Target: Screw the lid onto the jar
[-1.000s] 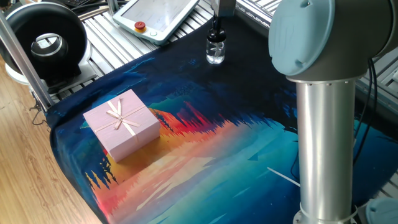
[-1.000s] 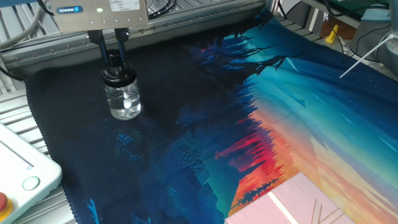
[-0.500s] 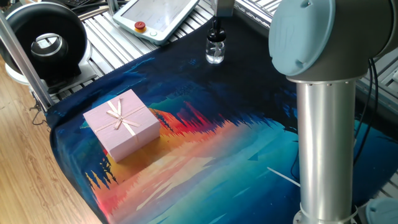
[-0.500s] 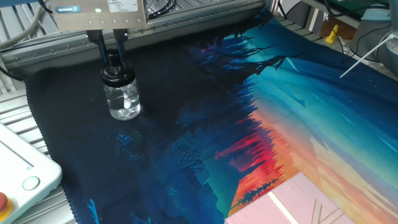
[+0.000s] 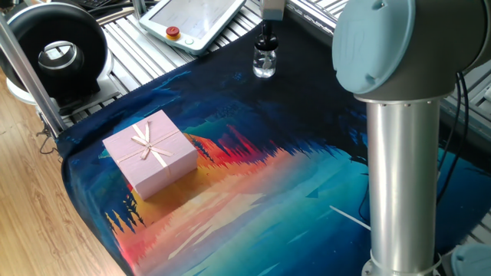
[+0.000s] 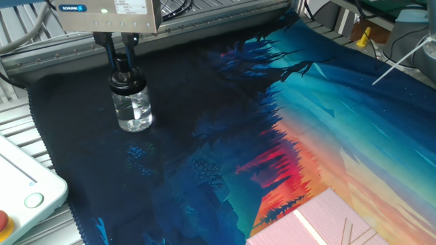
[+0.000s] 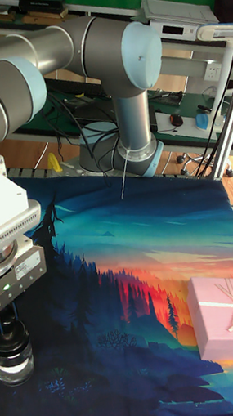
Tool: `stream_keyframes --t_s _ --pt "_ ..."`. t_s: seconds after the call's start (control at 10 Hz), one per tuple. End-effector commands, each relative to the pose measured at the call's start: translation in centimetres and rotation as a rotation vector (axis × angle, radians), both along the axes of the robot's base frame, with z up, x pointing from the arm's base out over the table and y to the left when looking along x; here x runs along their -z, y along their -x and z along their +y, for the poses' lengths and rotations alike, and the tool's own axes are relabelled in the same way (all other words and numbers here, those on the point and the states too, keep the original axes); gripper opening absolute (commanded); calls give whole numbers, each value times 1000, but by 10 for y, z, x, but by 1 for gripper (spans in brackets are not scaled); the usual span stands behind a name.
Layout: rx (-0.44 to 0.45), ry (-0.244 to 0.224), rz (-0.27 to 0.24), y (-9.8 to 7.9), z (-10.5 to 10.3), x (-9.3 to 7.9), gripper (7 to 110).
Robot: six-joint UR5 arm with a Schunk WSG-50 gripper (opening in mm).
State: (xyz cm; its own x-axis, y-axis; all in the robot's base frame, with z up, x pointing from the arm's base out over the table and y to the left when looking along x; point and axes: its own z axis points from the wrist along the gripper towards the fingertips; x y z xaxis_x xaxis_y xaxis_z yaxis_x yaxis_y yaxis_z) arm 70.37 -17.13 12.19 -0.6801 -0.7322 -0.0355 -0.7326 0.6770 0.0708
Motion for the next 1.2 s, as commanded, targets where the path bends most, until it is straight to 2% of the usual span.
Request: stream_keyframes --t_s 0.0,0.3,0.7,0.8,1.1 --pt "110 -11 -10 -6 -1 -2 7" --pt "271 13 -5 -7 -7 -2 7" --pt "435 -15 2 -10 1 -2 7" --pt "482 -34 11 -11 6 -2 7" --pt "592 -22 -1 -19 0 0 7"
